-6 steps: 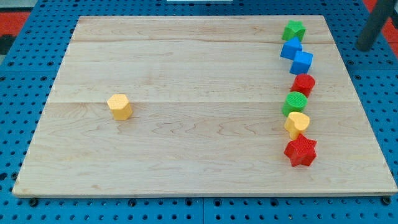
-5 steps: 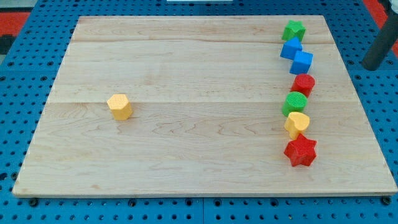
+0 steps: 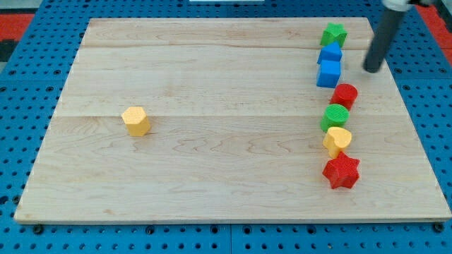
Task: Slightly push the blue cube and the red circle to the left
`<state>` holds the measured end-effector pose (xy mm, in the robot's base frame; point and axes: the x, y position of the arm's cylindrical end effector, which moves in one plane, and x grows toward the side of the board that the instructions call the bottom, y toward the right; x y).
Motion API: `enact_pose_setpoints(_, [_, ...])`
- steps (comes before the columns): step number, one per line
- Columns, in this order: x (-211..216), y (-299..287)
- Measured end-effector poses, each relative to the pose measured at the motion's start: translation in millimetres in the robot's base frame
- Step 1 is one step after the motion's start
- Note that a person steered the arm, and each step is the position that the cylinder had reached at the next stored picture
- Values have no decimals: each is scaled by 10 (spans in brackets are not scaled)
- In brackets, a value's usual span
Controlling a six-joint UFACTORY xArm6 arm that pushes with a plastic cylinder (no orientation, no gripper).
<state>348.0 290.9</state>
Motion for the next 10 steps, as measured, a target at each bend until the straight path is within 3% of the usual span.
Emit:
enact_pose_setpoints(1, [661,535])
enact_pose_setpoints(2, [758,-149])
enact_pose_setpoints(4, [725,-870])
enact_pose_setpoints(5, [744,-687])
enact_pose_setpoints(6, [1547,9])
enact_pose_setpoints(7, [2556,-105])
enact_pose_setpoints(8, [2704,-327])
enact_pose_setpoints(10, [2699,-2521])
